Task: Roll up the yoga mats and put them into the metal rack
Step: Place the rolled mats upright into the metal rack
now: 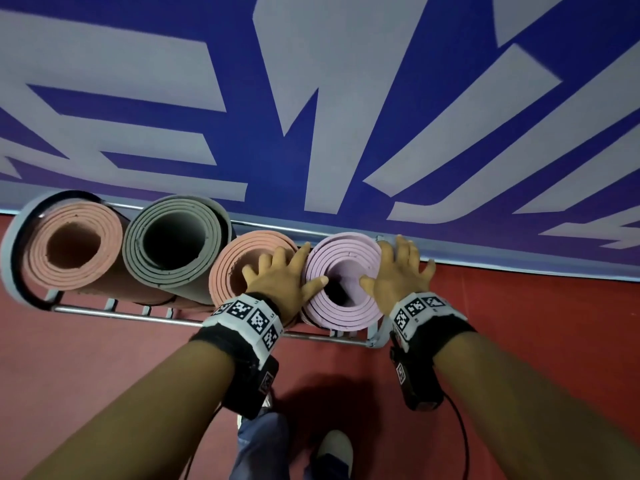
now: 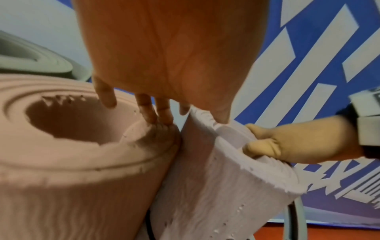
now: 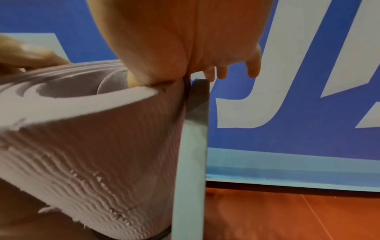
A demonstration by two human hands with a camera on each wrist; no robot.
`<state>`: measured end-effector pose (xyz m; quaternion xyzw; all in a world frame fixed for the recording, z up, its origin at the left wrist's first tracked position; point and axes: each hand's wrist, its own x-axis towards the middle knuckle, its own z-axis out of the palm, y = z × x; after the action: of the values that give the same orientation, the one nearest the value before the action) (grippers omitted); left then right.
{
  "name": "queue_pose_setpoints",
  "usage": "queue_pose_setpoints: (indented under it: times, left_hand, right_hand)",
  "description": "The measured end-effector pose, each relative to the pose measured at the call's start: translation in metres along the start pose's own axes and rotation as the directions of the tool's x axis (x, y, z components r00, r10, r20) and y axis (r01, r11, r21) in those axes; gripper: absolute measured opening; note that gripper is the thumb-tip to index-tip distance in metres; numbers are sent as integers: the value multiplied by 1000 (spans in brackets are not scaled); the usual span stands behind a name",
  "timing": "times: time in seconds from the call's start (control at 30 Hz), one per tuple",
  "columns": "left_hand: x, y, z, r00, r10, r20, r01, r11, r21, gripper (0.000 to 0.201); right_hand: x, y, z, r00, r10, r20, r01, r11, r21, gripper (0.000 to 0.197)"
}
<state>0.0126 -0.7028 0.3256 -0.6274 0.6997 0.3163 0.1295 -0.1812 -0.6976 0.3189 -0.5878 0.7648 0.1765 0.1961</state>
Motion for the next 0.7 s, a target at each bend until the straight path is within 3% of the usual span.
queue_pose_setpoints:
  times: [0.23,0.4,0.53,0.63,0.7]
  left_hand:
    - [1,-16,-39,997,58,-47,-63,993,-101,39]
    - [2,-30,-60,996,63,-62,-73,985,-155,36]
    - [-8,-61,-73,994,15,-106,-25,995,-93,38]
    - [-18,-86,-78,988,-41,-147,32,997,-64,36]
    - [-25,-101,-78,985,-83,-153,79,996,-33,40]
  right_hand:
    - [-4,-12,-21,995,31,94,-30,999,-15,84]
    - [-5,-30,-44,998,54,32,-59,977,203,66]
    - [-17,-51,-48,987,-15,-162,82,907,414,42]
    - [-27,-72,-38,982,-84,-167,158,855,494,26]
    - [-34,-86,-30,964,-206,-169,262,839,477,24]
